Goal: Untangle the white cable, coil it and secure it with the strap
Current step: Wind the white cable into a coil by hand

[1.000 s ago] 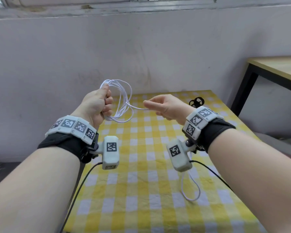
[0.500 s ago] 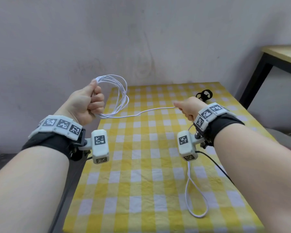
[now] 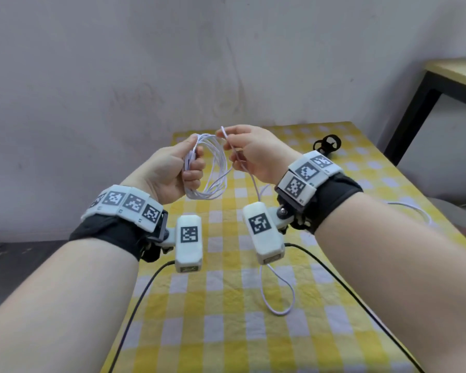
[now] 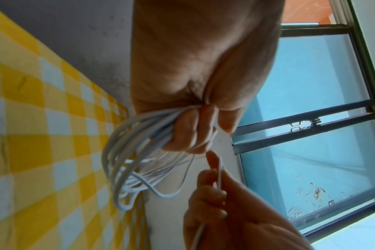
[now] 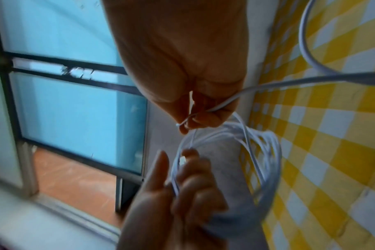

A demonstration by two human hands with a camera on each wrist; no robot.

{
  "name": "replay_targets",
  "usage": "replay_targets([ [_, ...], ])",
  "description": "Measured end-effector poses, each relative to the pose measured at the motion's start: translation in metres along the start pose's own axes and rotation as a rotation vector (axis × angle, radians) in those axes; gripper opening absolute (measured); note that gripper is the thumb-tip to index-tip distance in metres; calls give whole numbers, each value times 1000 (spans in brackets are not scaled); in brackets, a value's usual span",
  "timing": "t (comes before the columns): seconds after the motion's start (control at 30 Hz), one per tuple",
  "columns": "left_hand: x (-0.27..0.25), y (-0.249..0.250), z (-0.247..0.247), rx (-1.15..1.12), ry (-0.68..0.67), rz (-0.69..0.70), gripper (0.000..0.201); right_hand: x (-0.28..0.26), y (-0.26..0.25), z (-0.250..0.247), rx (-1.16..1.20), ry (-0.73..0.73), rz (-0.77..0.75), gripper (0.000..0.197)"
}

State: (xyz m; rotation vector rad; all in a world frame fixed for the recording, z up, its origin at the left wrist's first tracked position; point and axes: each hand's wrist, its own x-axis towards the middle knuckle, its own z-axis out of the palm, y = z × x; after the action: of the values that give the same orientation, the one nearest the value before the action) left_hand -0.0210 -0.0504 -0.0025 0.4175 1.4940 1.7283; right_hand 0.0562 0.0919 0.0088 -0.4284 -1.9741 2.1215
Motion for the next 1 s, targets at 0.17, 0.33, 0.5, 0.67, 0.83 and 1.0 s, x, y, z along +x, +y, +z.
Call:
replay_targets([
  [0.17, 11, -4, 10, -84, 4, 84, 36, -3, 4, 9, -229, 38, -190, 12],
  [0.33, 25, -15, 10, -185, 42, 118, 32, 5, 12, 3, -149, 26, -194, 36],
  [0.5, 38, -24, -3, -382, -31, 89, 37, 19, 30, -16, -205, 162, -127, 38],
  [0.67, 49, -40, -15, -506, -165, 72, 38, 37, 48, -34, -290, 216, 45, 59],
  [0.83, 61, -50, -16, -581, -250, 43, 42, 43, 54, -42, 19, -63, 168, 11],
  [1.0, 70, -50, -18, -683, -236, -7, 40, 48, 50, -45, 453, -43, 138, 16],
])
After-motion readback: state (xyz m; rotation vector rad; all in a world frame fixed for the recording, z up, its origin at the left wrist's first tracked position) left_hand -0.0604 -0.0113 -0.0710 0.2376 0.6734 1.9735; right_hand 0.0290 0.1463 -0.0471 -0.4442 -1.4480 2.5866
